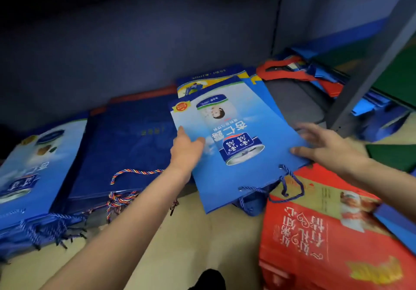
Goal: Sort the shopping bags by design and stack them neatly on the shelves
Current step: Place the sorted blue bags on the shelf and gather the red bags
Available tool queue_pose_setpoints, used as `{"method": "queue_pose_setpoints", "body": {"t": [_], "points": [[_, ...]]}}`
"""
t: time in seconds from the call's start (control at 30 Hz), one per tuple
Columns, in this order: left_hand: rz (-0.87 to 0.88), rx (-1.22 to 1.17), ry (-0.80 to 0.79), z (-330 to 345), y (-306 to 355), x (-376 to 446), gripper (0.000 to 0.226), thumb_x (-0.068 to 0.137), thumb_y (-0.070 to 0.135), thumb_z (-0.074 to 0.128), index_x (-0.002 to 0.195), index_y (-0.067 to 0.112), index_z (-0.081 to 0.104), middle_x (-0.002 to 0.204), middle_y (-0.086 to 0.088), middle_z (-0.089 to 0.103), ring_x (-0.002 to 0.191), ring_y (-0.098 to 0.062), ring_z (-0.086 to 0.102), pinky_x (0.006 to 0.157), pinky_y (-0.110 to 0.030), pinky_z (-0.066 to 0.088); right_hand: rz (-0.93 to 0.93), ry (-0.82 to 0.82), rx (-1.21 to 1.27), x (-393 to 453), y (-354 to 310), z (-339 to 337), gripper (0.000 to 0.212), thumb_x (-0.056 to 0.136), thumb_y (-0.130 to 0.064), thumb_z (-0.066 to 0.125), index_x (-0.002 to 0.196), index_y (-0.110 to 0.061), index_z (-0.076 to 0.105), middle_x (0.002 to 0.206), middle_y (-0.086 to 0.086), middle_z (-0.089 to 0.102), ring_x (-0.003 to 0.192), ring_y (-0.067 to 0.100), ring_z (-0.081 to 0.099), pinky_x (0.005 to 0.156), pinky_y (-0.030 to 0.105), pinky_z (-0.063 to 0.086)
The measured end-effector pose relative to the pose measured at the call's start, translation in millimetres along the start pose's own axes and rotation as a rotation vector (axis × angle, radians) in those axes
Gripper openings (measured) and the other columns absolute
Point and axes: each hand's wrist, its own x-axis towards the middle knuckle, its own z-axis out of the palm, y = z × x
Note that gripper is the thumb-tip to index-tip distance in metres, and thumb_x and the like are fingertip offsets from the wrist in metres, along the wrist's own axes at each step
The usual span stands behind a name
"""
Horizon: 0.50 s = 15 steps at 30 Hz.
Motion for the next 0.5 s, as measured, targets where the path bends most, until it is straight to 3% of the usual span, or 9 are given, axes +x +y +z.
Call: {"method": "queue_pose_setpoints", "body": {"t": [0.07,0.13,0.23,0.33,0.5], "points": [[-0.041,-0.027,0.055,-1,2,2,0.061,0.089,0.024,0.053,0.144,0.012,0.029,0.145,-0.009,0.036,0.128,-0.031,0.040,0.105,-0.042,0.038,0.004,-0.096,-0.039,11,-11,9,0.066,0.084,0.001,0.065,0.141,-0.014,0.037,0.138,0.014,0.043,0.124,0.019,0.043,0.090,0.022,0.036],[-0.080,-0.054,0.110,-10,3,4,0.054,0.091,0.022,0.053,0.140,0.011,0.034,0.141,-0.011,0.037,0.124,-0.033,0.042,0.103,-0.043,0.039,-0.005,-0.170,-0.057,20,-26,19,0.073,0.083,0.005,0.064,0.145,-0.019,0.033,0.138,0.012,0.040,0.118,0.016,0.043,0.088,0.020,0.039],[-0.092,-0.160,0.236,-42,-1,7,0.047,0.090,0.022,0.053,0.134,0.010,0.043,0.136,-0.012,0.043,0.121,-0.034,0.046,0.101,-0.045,0.041,-0.030,-0.254,0.026,30,-55,33,0.079,0.081,0.003,0.068,0.144,-0.025,0.030,0.097,0.002,0.052,0.085,0.014,0.053,0.068,0.017,0.044],[-0.050,-0.222,0.422,-90,-17,8,0.038,0.092,0.018,0.052,0.129,0.007,0.052,0.132,-0.013,0.050,0.119,-0.032,0.050,0.102,-0.040,0.040,-0.006,-0.344,0.064,33,-92,59,0.074,0.080,-0.004,0.071,0.139,-0.024,0.032,0.061,-0.001,0.053,0.056,0.012,0.050,0.052,0.019,0.041],[-0.005,-0.175,0.534,-179,-37,6,0.039,0.093,0.015,0.051,0.131,0.003,0.052,0.134,-0.015,0.052,0.123,-0.031,0.049,0.103,-0.036,0.038,-0.005,-0.537,0.036,33,-155,129,0.052,0.087,0.002,0.062,0.133,-0.009,0.042,0.065,0.004,0.054,0.050,0.007,0.054,0.046,0.015,0.044]]}}
